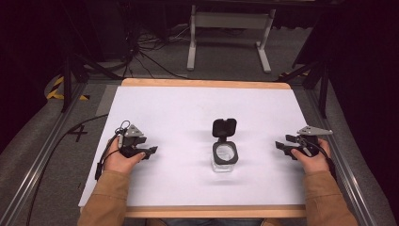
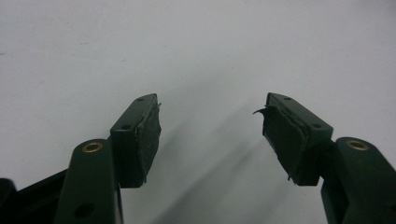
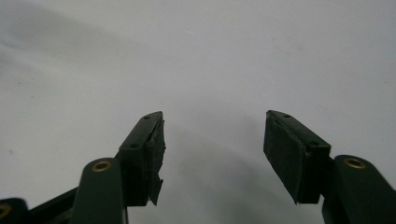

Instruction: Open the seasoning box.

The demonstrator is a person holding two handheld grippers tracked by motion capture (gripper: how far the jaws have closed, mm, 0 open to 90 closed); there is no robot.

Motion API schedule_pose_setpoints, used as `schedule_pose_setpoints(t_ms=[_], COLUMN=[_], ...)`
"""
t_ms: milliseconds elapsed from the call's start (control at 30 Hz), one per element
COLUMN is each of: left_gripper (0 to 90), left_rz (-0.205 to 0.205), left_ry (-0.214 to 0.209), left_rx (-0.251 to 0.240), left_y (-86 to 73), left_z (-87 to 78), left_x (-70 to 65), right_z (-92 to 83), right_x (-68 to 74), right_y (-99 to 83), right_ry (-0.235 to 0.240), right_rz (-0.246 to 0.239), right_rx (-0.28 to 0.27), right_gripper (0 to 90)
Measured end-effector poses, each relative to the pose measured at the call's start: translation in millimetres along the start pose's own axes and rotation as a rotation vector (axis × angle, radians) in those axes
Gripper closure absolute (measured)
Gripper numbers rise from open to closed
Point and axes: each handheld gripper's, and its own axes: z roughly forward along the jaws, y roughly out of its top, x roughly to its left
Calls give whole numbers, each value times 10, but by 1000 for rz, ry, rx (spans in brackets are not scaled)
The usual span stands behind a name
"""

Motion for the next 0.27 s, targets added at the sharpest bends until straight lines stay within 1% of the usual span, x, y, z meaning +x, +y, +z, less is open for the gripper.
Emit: schedule_pose_setpoints(t_ms=[33,67,100,167,267], left_gripper=[372,370,369,367,367], left_rz=[7,4,1,-12,-14], left_ry=[-7,-10,-9,-20,-17], left_rx=[8,15,8,0,2], left_y=[5,10,14,18,25], left_z=[3,5,13,23,26], left_x=[-7,-17,-21,-25,-30], right_z=[11,26,40,63,70], right_x=[3,12,27,48,77], right_y=[-4,-6,-7,-10,-1], right_ry=[-4,-6,-7,-9,7], right_rz=[-4,-7,-11,-34,-26], right_rx=[-5,-8,-4,11,5], right_gripper=[393,393,393,393,393])
